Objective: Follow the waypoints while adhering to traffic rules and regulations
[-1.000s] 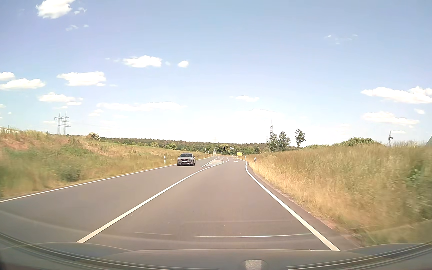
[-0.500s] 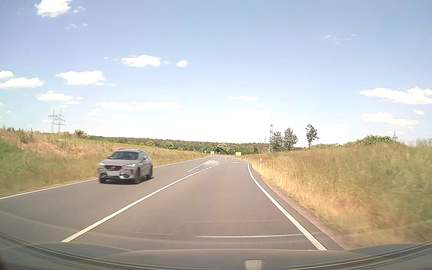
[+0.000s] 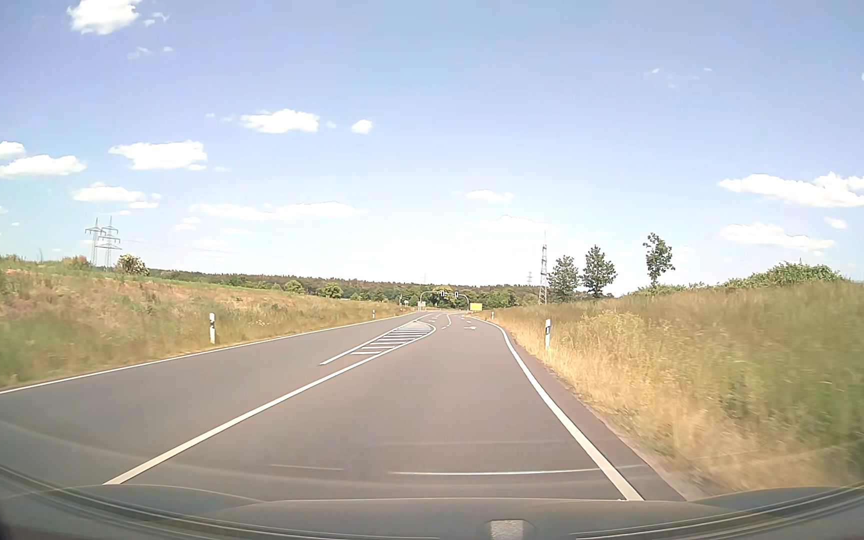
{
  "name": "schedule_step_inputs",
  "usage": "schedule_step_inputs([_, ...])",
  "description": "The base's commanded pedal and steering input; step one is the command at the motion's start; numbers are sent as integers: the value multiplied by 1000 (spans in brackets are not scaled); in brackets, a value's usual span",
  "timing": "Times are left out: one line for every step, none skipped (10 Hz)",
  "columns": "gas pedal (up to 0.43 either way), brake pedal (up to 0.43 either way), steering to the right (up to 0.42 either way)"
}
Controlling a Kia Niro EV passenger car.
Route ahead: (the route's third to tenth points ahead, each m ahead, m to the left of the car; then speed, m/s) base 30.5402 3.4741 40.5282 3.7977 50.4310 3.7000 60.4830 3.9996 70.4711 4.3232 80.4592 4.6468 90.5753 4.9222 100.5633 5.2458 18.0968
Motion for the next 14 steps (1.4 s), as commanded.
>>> schedule_step_inputs([0,37,0])
schedule_step_inputs([0,37,-1])
schedule_step_inputs([0,37,-2])
schedule_step_inputs([0,37,-3])
schedule_step_inputs([0,37,-3])
schedule_step_inputs([0,37,-4])
schedule_step_inputs([0,37,-4])
schedule_step_inputs([0,37,-5])
schedule_step_inputs([0,37,-6])
schedule_step_inputs([0,37,-6])
schedule_step_inputs([0,30,-8])
schedule_step_inputs([0,30,-8])
schedule_step_inputs([0,30,-9])
schedule_step_inputs([0,30,-9])
